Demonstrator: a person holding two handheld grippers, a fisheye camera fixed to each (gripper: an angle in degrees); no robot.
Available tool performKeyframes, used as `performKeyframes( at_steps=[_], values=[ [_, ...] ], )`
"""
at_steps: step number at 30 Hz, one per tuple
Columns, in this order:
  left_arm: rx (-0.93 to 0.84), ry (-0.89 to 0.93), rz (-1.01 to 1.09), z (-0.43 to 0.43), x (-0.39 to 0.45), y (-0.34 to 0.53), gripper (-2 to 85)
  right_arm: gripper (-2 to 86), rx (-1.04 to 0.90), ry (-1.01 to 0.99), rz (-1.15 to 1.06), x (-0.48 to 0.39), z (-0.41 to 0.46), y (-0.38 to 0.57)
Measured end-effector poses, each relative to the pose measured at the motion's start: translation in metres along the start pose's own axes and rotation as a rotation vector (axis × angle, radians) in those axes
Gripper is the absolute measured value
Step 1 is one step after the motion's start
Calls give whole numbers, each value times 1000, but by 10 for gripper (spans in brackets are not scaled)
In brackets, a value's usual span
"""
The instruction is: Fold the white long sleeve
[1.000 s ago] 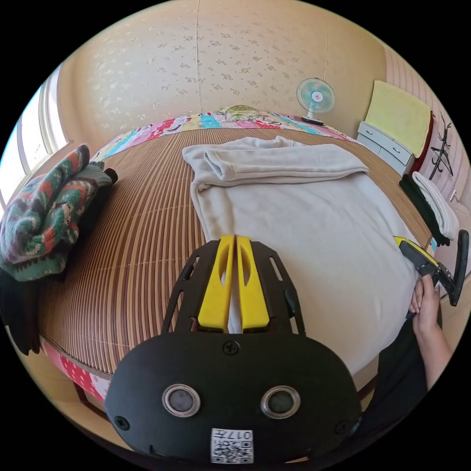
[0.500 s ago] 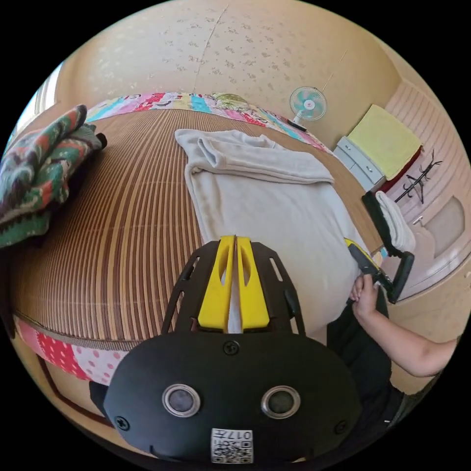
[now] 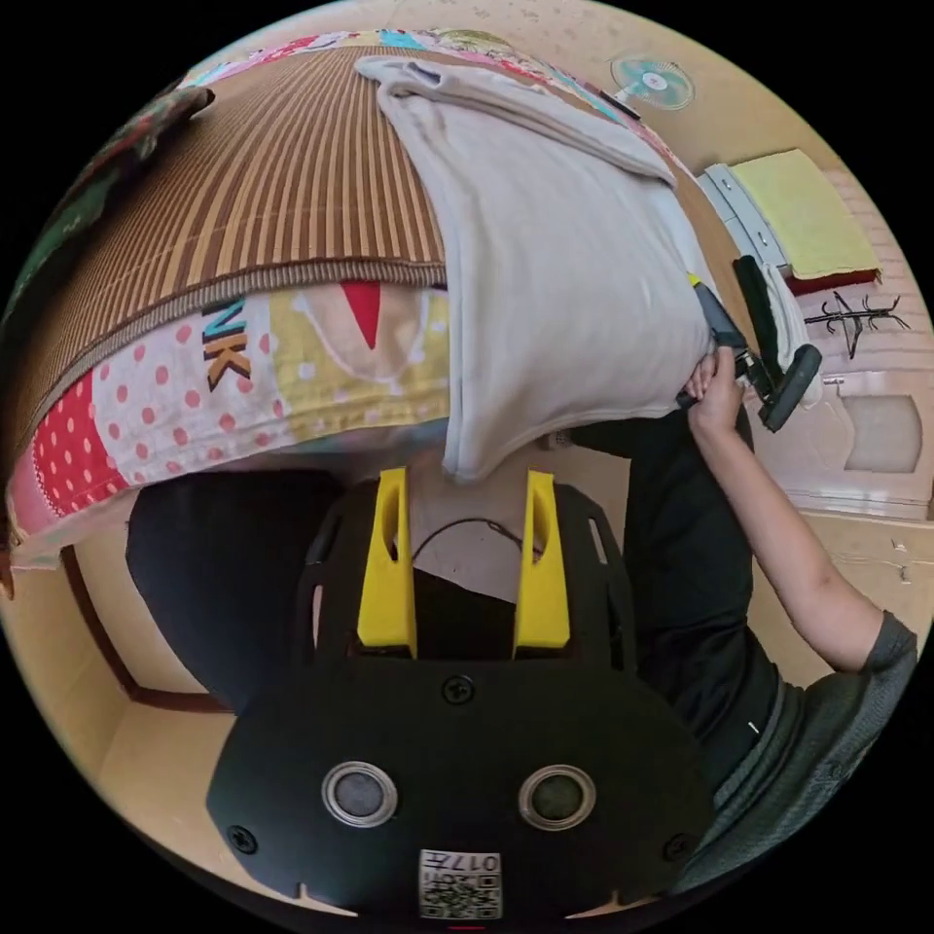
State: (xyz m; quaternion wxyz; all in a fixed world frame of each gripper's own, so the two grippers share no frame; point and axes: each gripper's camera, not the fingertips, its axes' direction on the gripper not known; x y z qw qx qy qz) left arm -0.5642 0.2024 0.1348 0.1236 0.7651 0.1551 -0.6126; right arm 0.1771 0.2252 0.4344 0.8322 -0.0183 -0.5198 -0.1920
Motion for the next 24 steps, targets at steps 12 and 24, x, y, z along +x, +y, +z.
performKeyframes(
  at_steps=[12, 24],
  values=[
    [102, 847, 95, -52, -121, 22, 44, 30, -207, 102, 109, 130, -237, -86],
    [326, 1151, 157, -91, -166, 44, 43, 64, -632, -370, 323, 280, -257, -108]
  ],
)
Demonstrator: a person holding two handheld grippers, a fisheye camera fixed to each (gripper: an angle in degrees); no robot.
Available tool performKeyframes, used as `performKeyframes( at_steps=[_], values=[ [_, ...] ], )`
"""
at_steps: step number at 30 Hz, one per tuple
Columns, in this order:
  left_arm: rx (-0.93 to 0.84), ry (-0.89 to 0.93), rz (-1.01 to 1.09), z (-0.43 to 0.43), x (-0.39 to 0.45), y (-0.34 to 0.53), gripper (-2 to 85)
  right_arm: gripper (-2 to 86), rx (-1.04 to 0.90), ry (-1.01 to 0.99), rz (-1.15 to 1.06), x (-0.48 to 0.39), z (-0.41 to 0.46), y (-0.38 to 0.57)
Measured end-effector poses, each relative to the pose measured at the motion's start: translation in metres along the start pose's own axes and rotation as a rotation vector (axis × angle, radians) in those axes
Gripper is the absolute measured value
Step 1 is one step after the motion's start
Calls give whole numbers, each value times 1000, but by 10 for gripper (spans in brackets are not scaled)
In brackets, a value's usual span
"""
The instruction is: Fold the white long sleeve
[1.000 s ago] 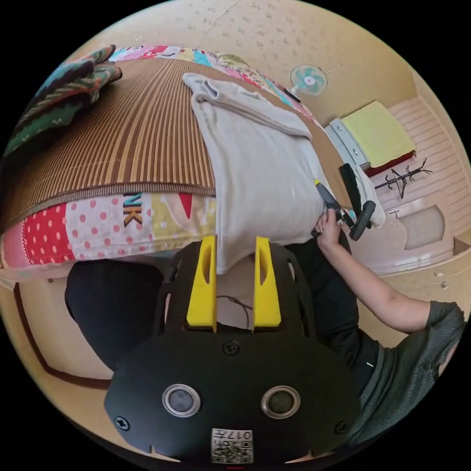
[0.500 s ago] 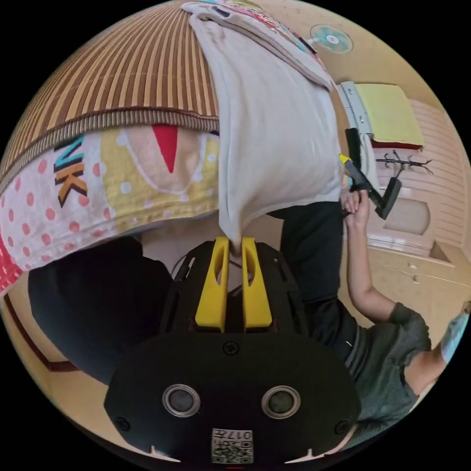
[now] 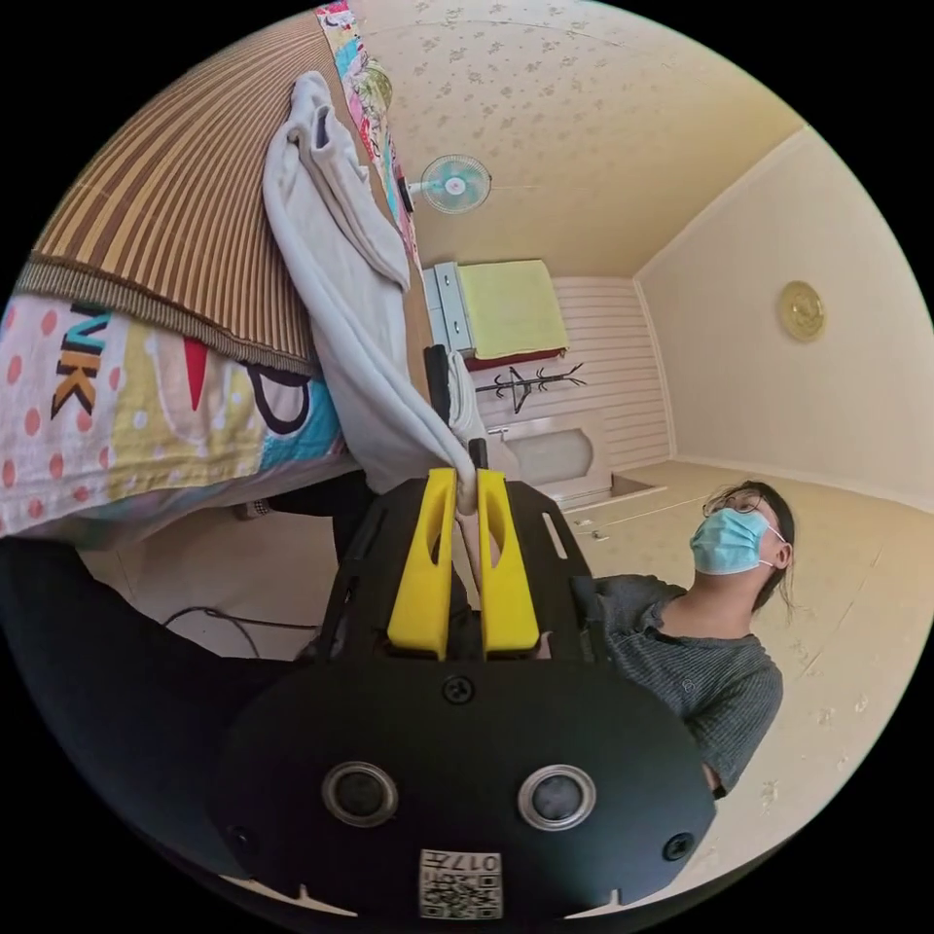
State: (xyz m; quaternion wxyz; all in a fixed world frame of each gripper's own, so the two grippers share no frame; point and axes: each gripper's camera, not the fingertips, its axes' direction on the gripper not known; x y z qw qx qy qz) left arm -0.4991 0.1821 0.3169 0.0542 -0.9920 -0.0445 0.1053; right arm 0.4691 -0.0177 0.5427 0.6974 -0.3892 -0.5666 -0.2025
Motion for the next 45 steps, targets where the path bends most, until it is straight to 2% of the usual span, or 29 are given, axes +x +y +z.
performKeyframes(
  at_steps=[3, 5, 8, 10, 11, 13, 15, 17, 18, 20, 22, 24, 27, 29, 31, 33, 36, 38, 40, 42, 45],
  values=[
    [48, 45, 22, -17, 9, 4, 44, 38, -28, -209, -84, -3, -40, 2],
    [74, 62, 44, -27, 19, 9, 44, 30, 144, -623, -182, 1, -97, 21],
    [119, 137, 136, -43, 47, 21, 45, 26, 295, -980, -248, 2, -149, 44],
    [178, 303, 250, -51, 75, 31, 45, 24, 383, -1159, -303, -6, -172, 57],
    [184, 335, 281, -52, 83, 32, 45, 23, 425, -1245, -358, -14, -184, 62],
    [216, 360, 342, -50, 102, 35, 46, 22, 485, -1298, -375, -19, -193, 64],
    [249, 283, 307, -46, 101, 34, 47, 21, 532, -1254, -284, -10, -191, 57],
    [313, 123, 190, -46, 83, 33, 47, 20, 537, -1089, -47, 14, -174, 39],
    [371, 32, 86, -47, 65, 34, 47, 20, 535, -1058, -7, 18, -170, 33],
    [445, 21, 19, -47, 43, 30, 46, 20, 555, -1033, 70, 20, -161, 5],
    [524, 55, 11, -46, 34, 10, 45, 20, 573, -980, 38, 3, -165, -28],
    [572, -8, 4, -43, 37, -18, 44, 22, 583, -866, 8, -22, -170, -72],
    [669, -36, -57, -32, 32, -72, 48, 27, 610, -671, 22, -58, -159, -155],
    [704, -96, -26, -23, 28, -107, 59, 37, 614, -460, -6, -76, -131, -219],
    [719, -259, 27, -12, 26, -134, 86, 53, 599, -381, 41, -73, -98, -248],
    [735, -316, 30, -4, 27, -135, 108, 108, 599, -418, 57, -69, -70, -255],
    [673, -445, 67, 14, 30, -133, 109, 130, 632, -369, -86, -82, -35, -243],
    [629, -540, 50, 27, 26, -135, 108, 128, 651, -176, -92, -88, -3, -236],
    [576, -620, 47, 45, 21, -146, 109, 126, 657, -83, -74, -89, 22, -239],
    [531, -664, 45, 61, 19, -162, 110, 123, 618, 8, -84, -95, 49, -253],
    [406, -792, 9, 92, 12, -203, 117, 112, 516, 261, -119, -118, 101, -286]
  ],
)
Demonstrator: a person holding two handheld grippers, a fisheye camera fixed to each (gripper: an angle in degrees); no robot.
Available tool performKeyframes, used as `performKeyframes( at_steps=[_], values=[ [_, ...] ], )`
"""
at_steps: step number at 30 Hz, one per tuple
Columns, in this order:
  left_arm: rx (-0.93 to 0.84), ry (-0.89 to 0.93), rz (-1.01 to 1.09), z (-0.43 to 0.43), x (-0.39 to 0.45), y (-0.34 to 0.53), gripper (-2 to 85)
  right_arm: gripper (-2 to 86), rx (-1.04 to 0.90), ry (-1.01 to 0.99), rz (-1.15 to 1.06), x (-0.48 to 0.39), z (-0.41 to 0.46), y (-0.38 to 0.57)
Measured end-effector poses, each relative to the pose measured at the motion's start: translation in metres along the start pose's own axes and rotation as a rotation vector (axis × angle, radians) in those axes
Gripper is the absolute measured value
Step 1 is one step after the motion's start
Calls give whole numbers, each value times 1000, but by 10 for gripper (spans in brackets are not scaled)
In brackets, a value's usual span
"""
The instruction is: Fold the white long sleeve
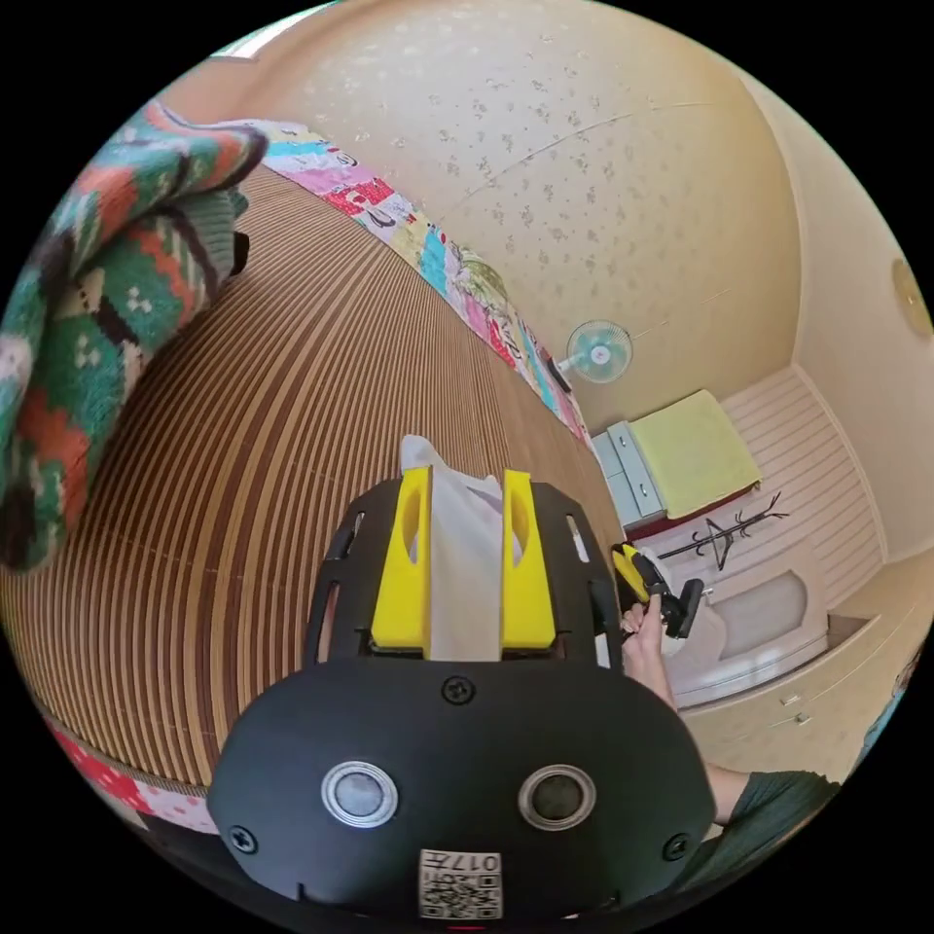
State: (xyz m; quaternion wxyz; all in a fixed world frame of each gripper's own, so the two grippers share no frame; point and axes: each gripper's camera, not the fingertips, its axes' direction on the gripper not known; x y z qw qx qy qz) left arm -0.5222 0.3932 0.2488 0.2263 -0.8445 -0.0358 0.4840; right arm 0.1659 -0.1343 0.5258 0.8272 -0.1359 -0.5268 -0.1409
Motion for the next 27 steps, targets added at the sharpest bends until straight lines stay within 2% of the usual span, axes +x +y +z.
performKeyframes(
  at_steps=[4, 6, 8, 9, 12, 14, 15, 18, 20, 23, 25, 27],
  values=[
    [-103, -192, 48, 55, 19, -17, 132, 86, -246, 299, -179, -45, 107, 4],
    [-161, -229, 84, 81, 23, -13, 107, 65, -334, 356, -198, -48, 152, 17],
    [-160, -245, 133, 91, 26, -2, 70, 44, -242, 375, -238, -60, 160, 38],
    [-80, -209, 180, 79, 31, 9, 53, 40, -205, 373, -243, -63, 156, 43],
    [227, -28, 264, 18, 37, 47, 40, 29, 101, 265, -250, -72, 111, 73],
    [320, 25, 235, -7, 33, 62, 39, 24, 318, 169, -162, -60, 82, 95],
    [371, 55, 193, -17, 25, 67, 38, 24, 331, 153, -124, -53, 83, 96],
    [340, 141, 63, -6, -9, 57, 38, 22, 256, 87, 3, -20, 130, 90],
    [275, 86, -4, 15, -24, 49, 37, 21, 48, 157, 85, 1, 200, 80],
    [171, -28, -50, 44, -35, 42, 39, 21, -132, 162, 111, 11, 248, 67],
    [190, 29, -48, 36, -39, 42, 45, 20, -130, 144, 105, 10, 249, 69],
    [196, 70, -67, 21, -42, 47, 52, 18, -45, 142, 95, 5, 228, 80]
  ],
)
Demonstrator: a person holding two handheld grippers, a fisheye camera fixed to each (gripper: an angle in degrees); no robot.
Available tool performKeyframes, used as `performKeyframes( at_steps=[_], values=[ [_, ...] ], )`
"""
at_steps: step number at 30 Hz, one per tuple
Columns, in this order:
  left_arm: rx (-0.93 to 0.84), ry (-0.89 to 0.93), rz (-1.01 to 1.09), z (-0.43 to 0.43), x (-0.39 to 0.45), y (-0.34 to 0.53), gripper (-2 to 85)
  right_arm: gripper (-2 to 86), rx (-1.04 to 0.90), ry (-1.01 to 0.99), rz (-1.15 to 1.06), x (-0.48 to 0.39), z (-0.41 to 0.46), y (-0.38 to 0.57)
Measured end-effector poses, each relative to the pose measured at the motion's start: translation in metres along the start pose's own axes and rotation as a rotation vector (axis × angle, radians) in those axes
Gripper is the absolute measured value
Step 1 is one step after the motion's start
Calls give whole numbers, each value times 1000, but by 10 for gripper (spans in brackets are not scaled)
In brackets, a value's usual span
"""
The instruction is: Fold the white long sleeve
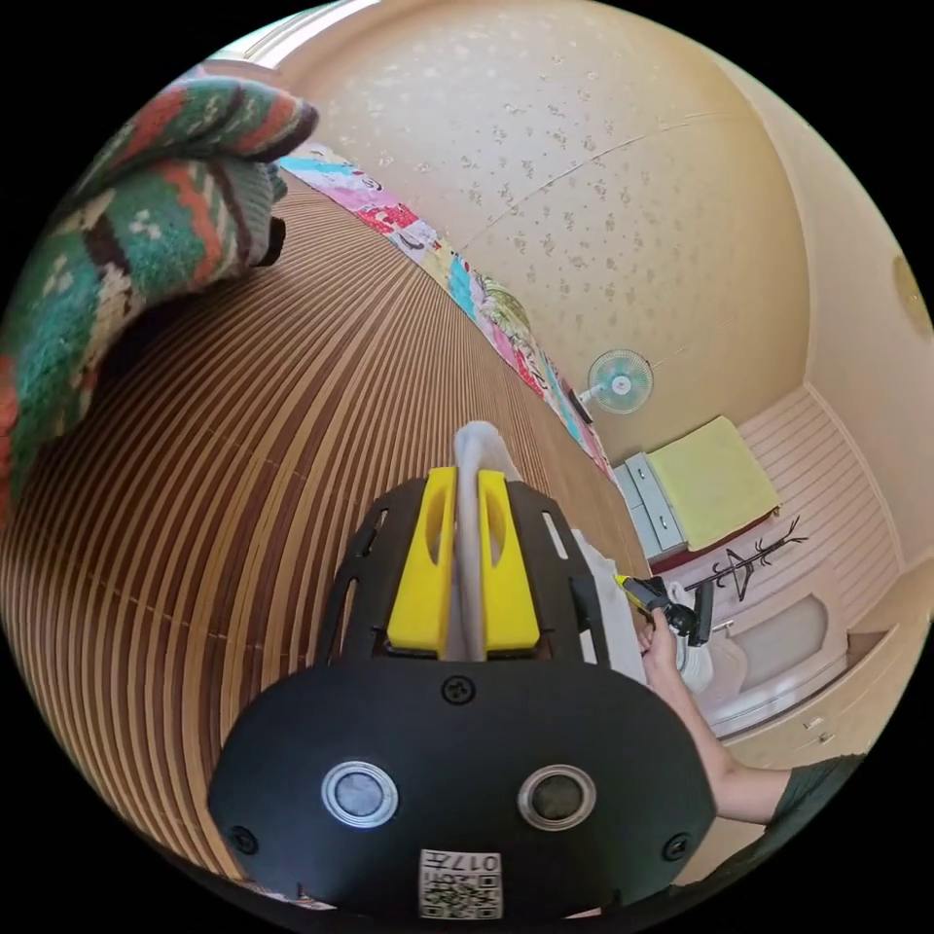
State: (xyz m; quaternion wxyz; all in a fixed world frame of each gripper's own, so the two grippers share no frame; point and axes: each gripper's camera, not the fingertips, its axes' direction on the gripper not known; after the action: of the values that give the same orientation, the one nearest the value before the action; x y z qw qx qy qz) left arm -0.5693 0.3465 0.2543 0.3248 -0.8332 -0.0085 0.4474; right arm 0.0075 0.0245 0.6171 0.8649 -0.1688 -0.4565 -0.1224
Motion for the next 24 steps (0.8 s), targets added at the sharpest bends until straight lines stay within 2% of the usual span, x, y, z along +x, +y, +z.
performKeyframes(
  at_steps=[2, 3, 6, 9, 12, 14, 17, 20, 24],
  values=[
    [3, 50, 1, -26, -2, 6, 81, 13, 234, 39, -49, -15, -50, 36],
    [-3, 61, -3, -46, -4, 16, 109, 12, 265, 48, -67, -20, -59, 45],
    [-76, 26, -10, -91, -12, 56, 157, 10, 276, 52, -175, -52, -86, 80],
    [-150, 49, -70, -115, -20, 104, 163, 13, 216, 13, -325, -97, -83, 114],
    [-197, 95, -115, -116, -22, 141, 168, 21, -35, -104, -480, -158, -47, 130],
    [-209, 132, -148, -108, -25, 155, 163, 28, -324, -254, -596, -212, -10, 138],
    [-228, 176, -218, -91, -31, 168, 136, 49, -509, -325, -683, -274, 19, 157],
    [-207, 86, -248, -92, -21, 171, 89, 99, -635, -258, -741, -326, 37, 172],
    [-141, 71, -92, -108, 33, 165, 66, 165, -666, -208, -736, -370, 39, 168]
  ],
)
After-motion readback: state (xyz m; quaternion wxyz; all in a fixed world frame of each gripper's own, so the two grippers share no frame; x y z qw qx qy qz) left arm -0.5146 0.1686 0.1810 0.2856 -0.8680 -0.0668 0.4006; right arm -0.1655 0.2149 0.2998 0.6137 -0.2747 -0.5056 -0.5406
